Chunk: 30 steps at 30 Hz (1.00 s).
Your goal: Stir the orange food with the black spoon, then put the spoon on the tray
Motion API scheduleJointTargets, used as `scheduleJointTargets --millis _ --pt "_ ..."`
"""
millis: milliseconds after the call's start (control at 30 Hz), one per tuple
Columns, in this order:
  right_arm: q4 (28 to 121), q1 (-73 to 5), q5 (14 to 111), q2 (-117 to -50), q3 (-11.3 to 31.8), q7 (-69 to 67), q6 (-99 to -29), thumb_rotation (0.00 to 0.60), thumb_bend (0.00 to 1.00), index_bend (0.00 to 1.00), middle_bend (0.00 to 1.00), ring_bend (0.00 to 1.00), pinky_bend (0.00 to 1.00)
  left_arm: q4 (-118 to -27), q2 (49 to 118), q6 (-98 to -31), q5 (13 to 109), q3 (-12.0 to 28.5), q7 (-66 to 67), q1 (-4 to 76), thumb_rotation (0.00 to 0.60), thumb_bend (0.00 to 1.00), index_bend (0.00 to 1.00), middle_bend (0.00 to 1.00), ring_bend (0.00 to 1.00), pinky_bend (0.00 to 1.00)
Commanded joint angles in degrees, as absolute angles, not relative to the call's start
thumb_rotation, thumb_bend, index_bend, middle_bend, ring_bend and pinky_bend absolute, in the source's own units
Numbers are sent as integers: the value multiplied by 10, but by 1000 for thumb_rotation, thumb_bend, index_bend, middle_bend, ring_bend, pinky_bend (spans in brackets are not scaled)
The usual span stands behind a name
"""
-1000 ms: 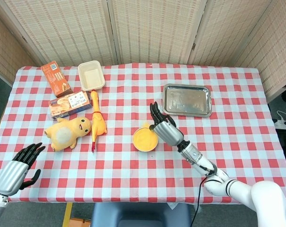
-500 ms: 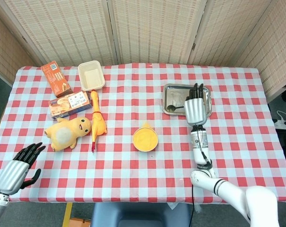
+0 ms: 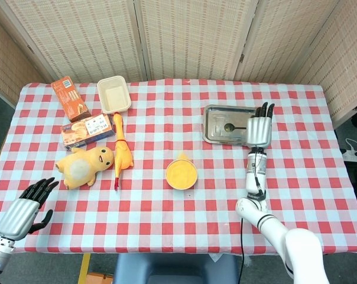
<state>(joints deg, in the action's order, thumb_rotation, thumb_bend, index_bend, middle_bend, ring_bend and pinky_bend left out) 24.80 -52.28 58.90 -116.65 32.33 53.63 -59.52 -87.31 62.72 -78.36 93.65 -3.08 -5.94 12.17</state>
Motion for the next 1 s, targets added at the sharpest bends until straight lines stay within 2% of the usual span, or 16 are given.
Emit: scheduleJointTargets --millis 33,167,233,300,400,467,600,700,833,867,1000 --pt "179 -563 558 -1200 338 499 -550 600 400 720 253 77 112 -874 628 -782 934 -29 -56 123 600 512 0 0 0 138" --pt "156 -573 555 -1210 334 478 -533 600 399 550 253 77 112 -871 630 -774 927 -27 -55 125 600 511 0 0 0 139" --pt "147 -577 548 -1214 337 477 -523 600 400 401 253 76 112 -871 630 -774 926 -27 -55 125 600 511 0 0 0 139" --pt "143 -580 539 -1214 342 479 -518 600 400 204 244 67 112 -871 631 -774 926 -27 -56 125 600 510 0 0 0 139" --pt "141 -580 537 -1209 341 480 -523 600 391 45 217 55 112 -872 629 -778 927 -27 -58 124 600 511 0 0 0 139" --pt "148 -576 534 -1203 341 479 -526 600 376 4 203 47 110 -872 628 -780 929 -28 -59 124 600 511 0 0 0 139" --pt "205 -550 540 -1179 334 456 -560 600 354 0 171 18 102 -873 626 -788 934 -29 -62 121 600 511 0 0 0 139" --pt "342 -481 580 -1128 299 405 -638 600 353 0 155 10 97 -874 623 -797 936 -28 -64 117 600 511 0 0 0 139" --pt "700 -327 648 -967 210 362 -728 600 351 20 145 6 94 -874 620 -812 934 -26 -60 110 600 511 0 0 0 139" --pt "759 -302 663 -932 188 357 -738 600 351 32 145 6 94 -874 620 -815 932 -25 -57 108 600 511 0 0 0 139" --pt "908 -221 729 -829 100 329 -782 600 351 62 138 3 77 -880 621 -833 925 -19 -37 97 600 510 0 0 0 140"
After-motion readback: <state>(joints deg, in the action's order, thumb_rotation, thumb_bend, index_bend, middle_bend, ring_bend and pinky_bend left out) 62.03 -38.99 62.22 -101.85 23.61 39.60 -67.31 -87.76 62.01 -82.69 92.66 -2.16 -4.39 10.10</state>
